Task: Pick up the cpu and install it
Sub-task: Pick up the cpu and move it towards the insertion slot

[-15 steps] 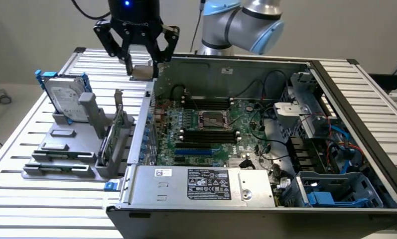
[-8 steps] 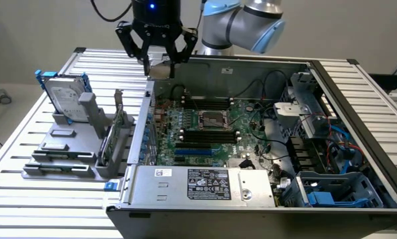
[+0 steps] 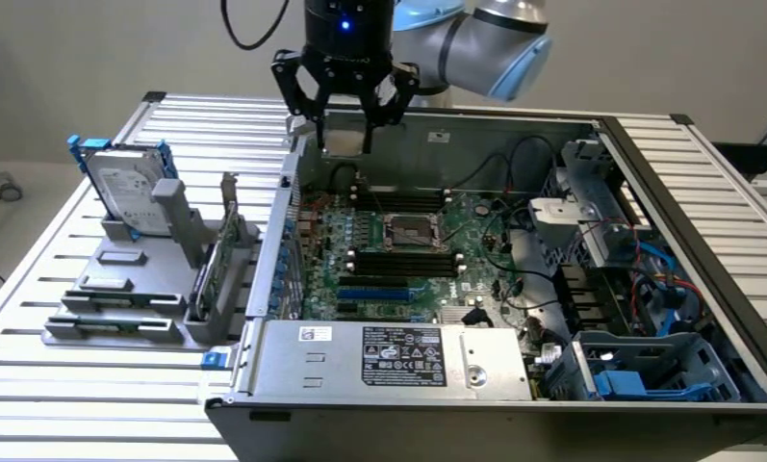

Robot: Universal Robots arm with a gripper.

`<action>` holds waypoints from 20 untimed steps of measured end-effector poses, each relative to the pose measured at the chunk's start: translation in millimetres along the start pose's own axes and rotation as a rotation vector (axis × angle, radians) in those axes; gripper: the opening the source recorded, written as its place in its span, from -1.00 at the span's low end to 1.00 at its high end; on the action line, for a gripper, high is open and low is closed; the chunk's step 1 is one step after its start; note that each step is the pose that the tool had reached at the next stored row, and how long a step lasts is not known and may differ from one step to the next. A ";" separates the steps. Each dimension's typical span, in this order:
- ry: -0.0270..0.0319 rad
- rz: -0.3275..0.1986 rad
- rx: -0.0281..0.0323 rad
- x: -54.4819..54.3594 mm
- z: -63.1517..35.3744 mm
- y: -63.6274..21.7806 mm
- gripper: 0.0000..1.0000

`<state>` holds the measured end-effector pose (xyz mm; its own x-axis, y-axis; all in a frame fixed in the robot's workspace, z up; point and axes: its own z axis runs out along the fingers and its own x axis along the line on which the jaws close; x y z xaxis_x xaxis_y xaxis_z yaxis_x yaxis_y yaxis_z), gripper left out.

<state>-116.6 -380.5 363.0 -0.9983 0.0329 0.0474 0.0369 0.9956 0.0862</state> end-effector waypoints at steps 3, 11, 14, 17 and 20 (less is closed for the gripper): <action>0.0001 0.000 0.0000 -13.6 5.4 6.4 0.09; 0.0002 0.000 -0.0001 -50.1 19.7 22.7 0.09; 0.0003 0.000 -0.0001 -64.0 25.1 28.4 0.09; 0.0004 0.000 0.0001 -73.8 30.3 32.0 0.09; 0.0003 0.000 0.0001 -80.6 35.7 34.4 0.09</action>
<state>-36.5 -345.7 326.6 -0.9983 0.0329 0.0477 0.0369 0.9956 0.0862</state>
